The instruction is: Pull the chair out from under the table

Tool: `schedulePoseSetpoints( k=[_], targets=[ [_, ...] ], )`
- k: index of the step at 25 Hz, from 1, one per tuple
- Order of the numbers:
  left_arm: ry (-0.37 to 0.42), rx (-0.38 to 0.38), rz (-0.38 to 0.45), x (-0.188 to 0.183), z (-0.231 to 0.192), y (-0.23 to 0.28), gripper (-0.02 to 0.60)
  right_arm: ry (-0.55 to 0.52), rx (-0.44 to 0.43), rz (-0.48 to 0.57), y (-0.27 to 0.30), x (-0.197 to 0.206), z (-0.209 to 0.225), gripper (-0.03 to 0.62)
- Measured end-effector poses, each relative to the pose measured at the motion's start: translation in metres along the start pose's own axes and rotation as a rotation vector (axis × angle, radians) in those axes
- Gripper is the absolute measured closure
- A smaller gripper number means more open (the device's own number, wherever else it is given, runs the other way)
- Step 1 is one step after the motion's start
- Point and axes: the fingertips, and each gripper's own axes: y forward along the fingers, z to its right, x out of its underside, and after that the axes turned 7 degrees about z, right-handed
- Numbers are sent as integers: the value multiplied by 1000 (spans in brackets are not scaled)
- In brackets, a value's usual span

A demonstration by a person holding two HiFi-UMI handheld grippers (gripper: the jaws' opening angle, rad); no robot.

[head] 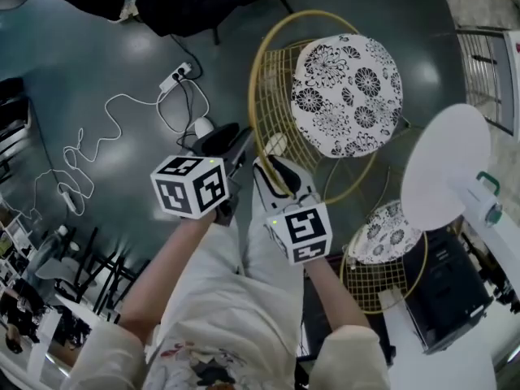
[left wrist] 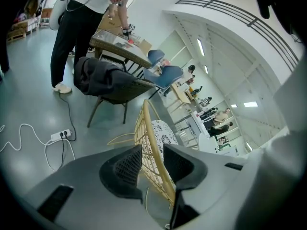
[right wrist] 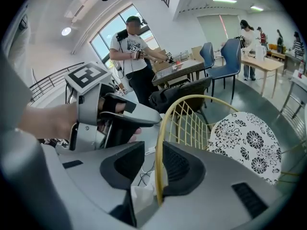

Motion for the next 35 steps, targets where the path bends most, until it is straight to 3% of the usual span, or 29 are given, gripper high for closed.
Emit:
schedulePoseSetpoints(
  k=[5,12,13,19,28,35],
  targets=[
    [-11,16,-12,4,-4,-5,442,-7,22,-24,14,3,2,494],
    [-62,97,-76,7,5,13,442,-43,88,-30,21,8,7,508],
    [-58,98,-93,10,7,17,442,-44,97,-21,20,8,8,534],
    [-18,41,-200,20,2,35,456,-37,104,-3,20,8,10,536],
    [8,7,-176,17,2,33,474,3,99,7,15,9,3,530],
    [-30,-7,-160,16,-1,33,477,21,140,63,-8,-1,16,528]
  ],
)
